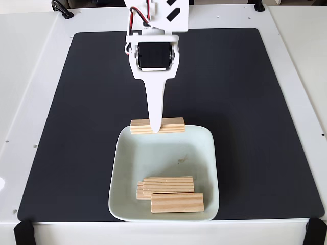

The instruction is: Pick up the wooden block and place them on the plate.

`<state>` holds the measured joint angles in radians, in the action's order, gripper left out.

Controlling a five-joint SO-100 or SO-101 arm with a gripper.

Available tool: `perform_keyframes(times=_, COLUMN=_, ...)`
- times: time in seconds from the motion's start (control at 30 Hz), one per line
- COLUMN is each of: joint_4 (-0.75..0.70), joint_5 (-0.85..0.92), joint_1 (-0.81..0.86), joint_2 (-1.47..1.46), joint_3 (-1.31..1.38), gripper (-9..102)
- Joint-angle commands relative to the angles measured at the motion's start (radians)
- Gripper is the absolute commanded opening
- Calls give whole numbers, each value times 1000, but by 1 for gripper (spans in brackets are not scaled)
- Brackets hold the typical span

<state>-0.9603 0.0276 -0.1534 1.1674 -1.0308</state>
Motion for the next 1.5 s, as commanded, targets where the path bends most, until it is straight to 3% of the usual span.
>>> perform_keyframes(times=0.0, joint_4=8, joint_5=-2, joint_1=-11, joint_2=-14, joint_3=100, gripper=-1)
perform_keyframes(times=0.73, joint_4=8, joint_5=2, joint_1=-20, joint_2=-38, joint_3=133, gripper=0)
perform_keyframes(times=0.8, joint_4=8, joint_5=-2, joint_1=-21, joint_2=-37, joint_3=133, gripper=3)
perform_keyframes(times=1.0, joint_4=-2, joint_5=0, joint_1=-21, joint_2=-37, joint_3=120, gripper=31)
perform_keyframes(times=1.1, joint_4=-2, joint_5=8, joint_1=-21, joint_2=-37, joint_3=120, gripper=41)
perform_keyframes(times=1.47, joint_4=-3, joint_5=8, joint_1=-21, joint_2=-35, joint_3=120, gripper=42)
